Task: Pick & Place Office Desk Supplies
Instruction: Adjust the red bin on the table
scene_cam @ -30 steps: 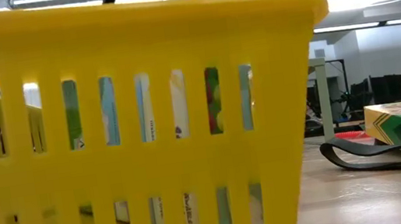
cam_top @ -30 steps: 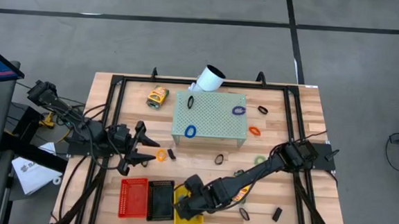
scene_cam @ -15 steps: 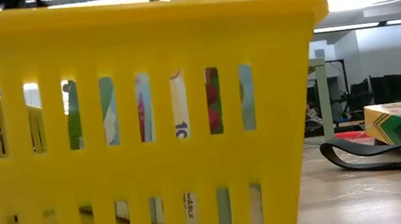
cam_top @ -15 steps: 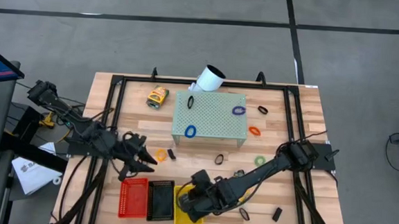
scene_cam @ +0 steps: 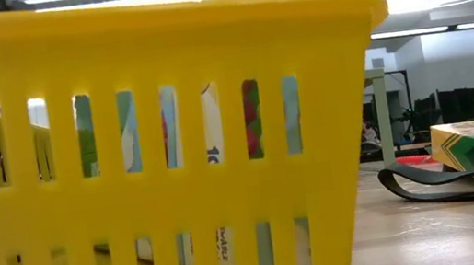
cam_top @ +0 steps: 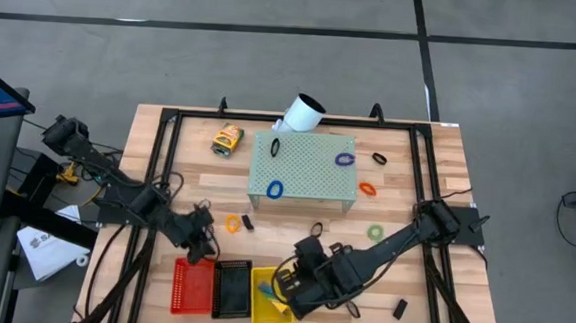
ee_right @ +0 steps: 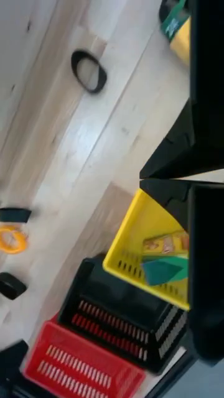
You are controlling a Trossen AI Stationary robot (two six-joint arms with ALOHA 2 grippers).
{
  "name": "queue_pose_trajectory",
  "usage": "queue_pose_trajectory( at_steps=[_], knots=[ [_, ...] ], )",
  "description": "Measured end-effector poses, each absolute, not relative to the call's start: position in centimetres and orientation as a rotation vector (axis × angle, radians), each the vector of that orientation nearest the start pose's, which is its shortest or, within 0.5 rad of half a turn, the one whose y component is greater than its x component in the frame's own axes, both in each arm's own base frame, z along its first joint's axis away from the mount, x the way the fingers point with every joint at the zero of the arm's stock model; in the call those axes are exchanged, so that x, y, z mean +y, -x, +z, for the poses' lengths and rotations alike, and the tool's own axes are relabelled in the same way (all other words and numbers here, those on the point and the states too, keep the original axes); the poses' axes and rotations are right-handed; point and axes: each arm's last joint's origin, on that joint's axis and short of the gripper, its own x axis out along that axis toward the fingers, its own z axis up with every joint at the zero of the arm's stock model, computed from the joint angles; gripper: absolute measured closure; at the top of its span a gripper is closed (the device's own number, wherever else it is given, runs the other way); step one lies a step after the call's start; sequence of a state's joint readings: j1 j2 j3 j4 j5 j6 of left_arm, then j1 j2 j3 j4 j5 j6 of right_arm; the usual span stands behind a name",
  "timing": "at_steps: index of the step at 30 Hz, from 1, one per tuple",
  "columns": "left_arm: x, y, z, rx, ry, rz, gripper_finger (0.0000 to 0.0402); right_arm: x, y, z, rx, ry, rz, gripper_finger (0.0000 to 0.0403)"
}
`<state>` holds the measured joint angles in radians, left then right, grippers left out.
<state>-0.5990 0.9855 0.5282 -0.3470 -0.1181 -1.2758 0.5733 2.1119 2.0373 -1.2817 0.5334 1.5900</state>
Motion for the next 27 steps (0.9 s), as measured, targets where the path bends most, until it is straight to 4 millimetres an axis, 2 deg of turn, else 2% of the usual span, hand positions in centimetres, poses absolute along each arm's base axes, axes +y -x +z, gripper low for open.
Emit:
queue_pose_trajectory(
  at_steps=[5, 9, 13, 17, 20, 27],
  knots=[
    [-11.2, -14.6, 19.8, 0.945, 0.983, 0.150, 0.0401, 23.3, -34.7, 28.1, 0.785, -0.714, -0.859, 0.0394],
    [-11.6, -12.7, 19.9, 1.018, 1.047, 0.197, 0.0401, 24.5, -33.4, 28.1, 0.734, -0.721, -0.889, 0.0400],
    [-11.9, -10.6, 21.0, 1.047, 1.118, 0.227, 0.0401, 25.4, -32.3, 28.1, 0.694, -0.740, -0.910, 0.0399],
    [-11.3, -8.4, 22.6, 1.145, 1.041, 0.400, 0.0401, 25.8, -31.7, 28.1, 0.681, -0.723, -0.912, 0.0401],
    [-10.9, -7.4, 23.1, 1.245, 0.967, 0.485, 0.0401, 25.7, -31.7, 28.2, 0.669, -0.695, -0.919, 0.0401],
    [-12.1, -7.7, 21.4, 1.391, 0.857, 0.563, 0.0401, 25.3, -31.4, 28.2, 0.674, -0.643, -0.940, 0.0402]
  ],
)
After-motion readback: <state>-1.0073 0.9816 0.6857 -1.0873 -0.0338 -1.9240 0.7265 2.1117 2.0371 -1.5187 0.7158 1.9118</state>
